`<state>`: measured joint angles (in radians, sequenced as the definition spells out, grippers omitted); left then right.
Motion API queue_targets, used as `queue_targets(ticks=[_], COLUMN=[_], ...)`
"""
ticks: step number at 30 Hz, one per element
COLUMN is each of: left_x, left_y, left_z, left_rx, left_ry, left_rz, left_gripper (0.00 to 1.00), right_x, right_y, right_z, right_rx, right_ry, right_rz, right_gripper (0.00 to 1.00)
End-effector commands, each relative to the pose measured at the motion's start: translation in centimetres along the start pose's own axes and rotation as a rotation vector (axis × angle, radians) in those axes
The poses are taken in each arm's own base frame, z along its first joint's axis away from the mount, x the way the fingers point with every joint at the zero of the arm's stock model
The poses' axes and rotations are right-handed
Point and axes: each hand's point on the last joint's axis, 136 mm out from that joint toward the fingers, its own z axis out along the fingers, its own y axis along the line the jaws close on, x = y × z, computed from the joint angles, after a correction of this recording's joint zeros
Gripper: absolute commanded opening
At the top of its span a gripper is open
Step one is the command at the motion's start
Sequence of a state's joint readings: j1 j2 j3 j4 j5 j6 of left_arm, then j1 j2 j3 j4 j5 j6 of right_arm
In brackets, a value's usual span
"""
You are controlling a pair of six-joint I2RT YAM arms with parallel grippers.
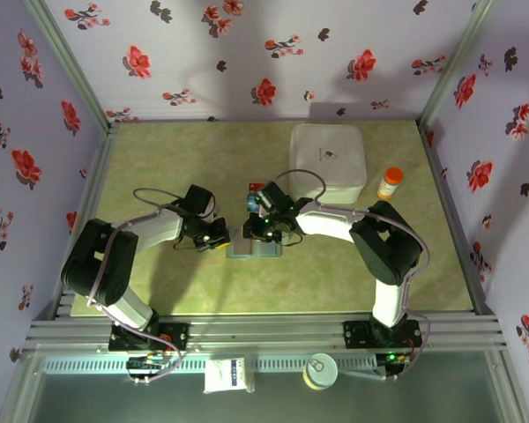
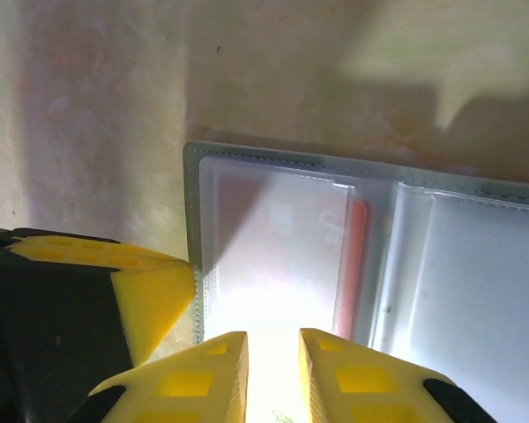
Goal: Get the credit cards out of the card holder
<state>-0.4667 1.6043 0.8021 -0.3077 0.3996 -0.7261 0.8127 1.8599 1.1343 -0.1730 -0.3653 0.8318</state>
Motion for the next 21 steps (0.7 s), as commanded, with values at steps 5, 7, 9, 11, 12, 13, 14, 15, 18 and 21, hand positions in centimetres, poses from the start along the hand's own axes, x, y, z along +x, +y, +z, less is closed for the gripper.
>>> queue_targets(ticks=[5, 7, 9, 11, 12, 13, 14, 15, 18, 21], left_x=[0.9, 1.0, 1.1, 1.2, 1.2, 1.2, 1.3, 1.3, 1.3, 1.3], left_y=[1.0, 1.1, 1.2, 1.3, 1.4, 1.3, 1.4, 1.4, 1.4, 1.5], left_z=[0.7, 0.7, 0.8, 0.8, 0.9, 0.9, 0.9, 0.9, 1.0, 1.0], left_rx=[-0.036, -0.038, -0.039, -0.04, -0.041, -0.039, -0.041, -0.041, -0.042, -0.046], left_ry=[0.032, 0.037, 0.038, 0.039, 0.042, 0.042, 0.044, 0.045, 0.046, 0.049], left_rz=[-0.002, -0.006, -0.005, -0.009, -0.01, -0.01, -0.01, -0.01, -0.009, -0.008], left_gripper=[0.04, 0.04, 0.04, 0.04, 0.04, 0.04, 0.04, 0.04, 0.04, 0.03], right_x=[0.4, 0.3, 0.3, 0.2, 0.2, 0.2, 0.3, 0.4, 0.4, 0.5], right_y=[1.0, 1.0, 1.3, 1.2, 1.2, 1.2, 1.2, 1.2, 1.1, 0.7], right_z=[0.6, 0.9, 1.0, 1.2, 1.3, 1.4, 1.5, 1.6, 1.7, 2.0], right_rx=[-0.023, -0.031, -0.035, -0.034, -0.033, -0.032, -0.032, -0.033, -0.032, -0.019], right_ry=[0.03, 0.035, 0.039, 0.043, 0.045, 0.047, 0.05, 0.055, 0.056, 0.064], right_rz=[0.034, 0.039, 0.038, 0.04, 0.04, 0.042, 0.042, 0.044, 0.043, 0.05], right_gripper=[0.24, 0.24, 0.24, 0.24, 0.23, 0.23, 0.23, 0.23, 0.23, 0.23])
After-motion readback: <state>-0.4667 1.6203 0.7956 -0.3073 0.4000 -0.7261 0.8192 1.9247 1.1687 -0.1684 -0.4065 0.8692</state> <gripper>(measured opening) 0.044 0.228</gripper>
